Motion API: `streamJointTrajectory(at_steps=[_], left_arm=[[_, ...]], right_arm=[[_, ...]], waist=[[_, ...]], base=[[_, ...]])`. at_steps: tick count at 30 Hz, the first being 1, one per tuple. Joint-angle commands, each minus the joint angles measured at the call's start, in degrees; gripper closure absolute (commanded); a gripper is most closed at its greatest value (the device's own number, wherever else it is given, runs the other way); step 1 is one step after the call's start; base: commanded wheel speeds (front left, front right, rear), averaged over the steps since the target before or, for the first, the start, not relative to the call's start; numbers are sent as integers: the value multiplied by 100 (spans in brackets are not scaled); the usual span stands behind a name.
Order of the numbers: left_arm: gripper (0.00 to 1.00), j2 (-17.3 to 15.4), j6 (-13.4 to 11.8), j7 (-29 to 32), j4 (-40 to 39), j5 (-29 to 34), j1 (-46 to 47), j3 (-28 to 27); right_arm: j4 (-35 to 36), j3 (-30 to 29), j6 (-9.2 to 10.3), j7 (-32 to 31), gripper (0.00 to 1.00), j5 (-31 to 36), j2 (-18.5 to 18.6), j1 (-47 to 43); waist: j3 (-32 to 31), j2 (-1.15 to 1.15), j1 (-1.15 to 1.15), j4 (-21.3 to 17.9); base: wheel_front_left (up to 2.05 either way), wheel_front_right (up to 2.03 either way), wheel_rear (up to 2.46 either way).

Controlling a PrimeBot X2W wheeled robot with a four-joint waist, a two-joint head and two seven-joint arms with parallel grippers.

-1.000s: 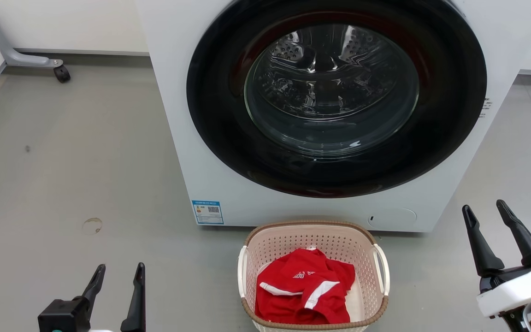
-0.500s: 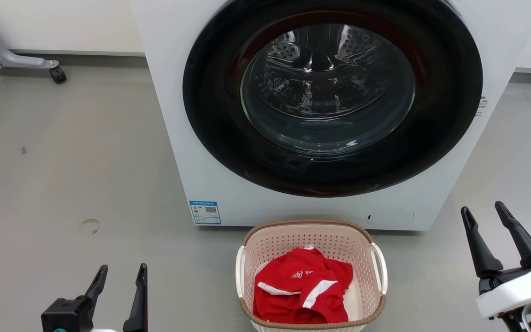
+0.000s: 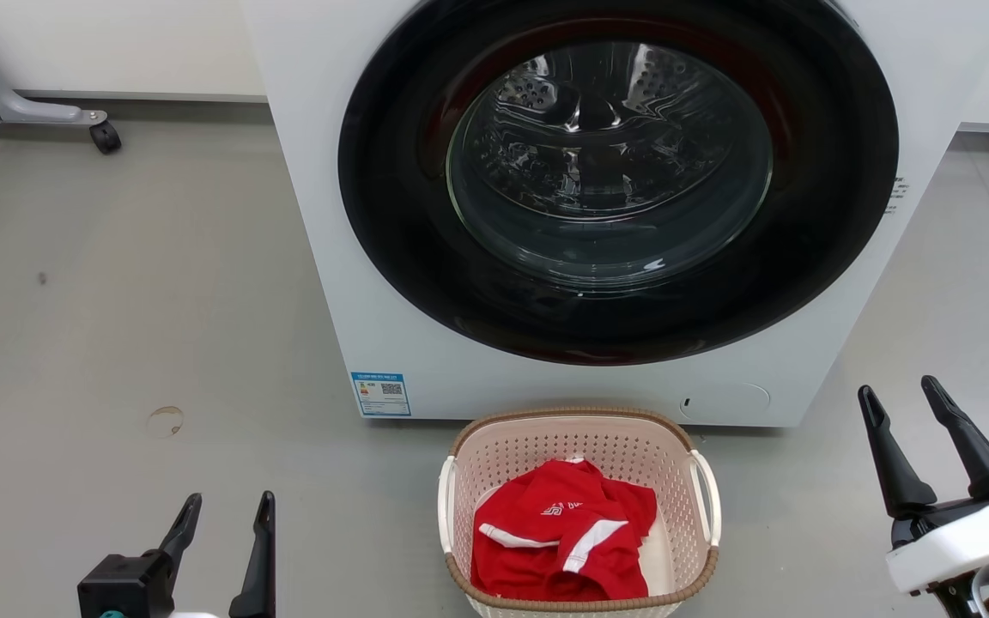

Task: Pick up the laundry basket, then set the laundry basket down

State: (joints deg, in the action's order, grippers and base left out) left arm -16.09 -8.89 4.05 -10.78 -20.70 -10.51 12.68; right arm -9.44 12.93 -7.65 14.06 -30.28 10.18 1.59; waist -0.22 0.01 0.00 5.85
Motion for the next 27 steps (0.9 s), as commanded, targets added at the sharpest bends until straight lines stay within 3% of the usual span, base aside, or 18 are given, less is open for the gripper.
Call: streamJointTrajectory(at_steps=[1,27], left_arm=[[0,-82,-65,-16,-174,3,181,-192],[0,-140,-72,-93,-111,-71,223,-139]], right_arm=[[110,85,16,32,0,11,160,139],[97,126,16,44,0,-6,169,130]], waist=[[1,-1,0,2],[-7,-1,0,-7]], base=[[0,0,0],[0,0,0]])
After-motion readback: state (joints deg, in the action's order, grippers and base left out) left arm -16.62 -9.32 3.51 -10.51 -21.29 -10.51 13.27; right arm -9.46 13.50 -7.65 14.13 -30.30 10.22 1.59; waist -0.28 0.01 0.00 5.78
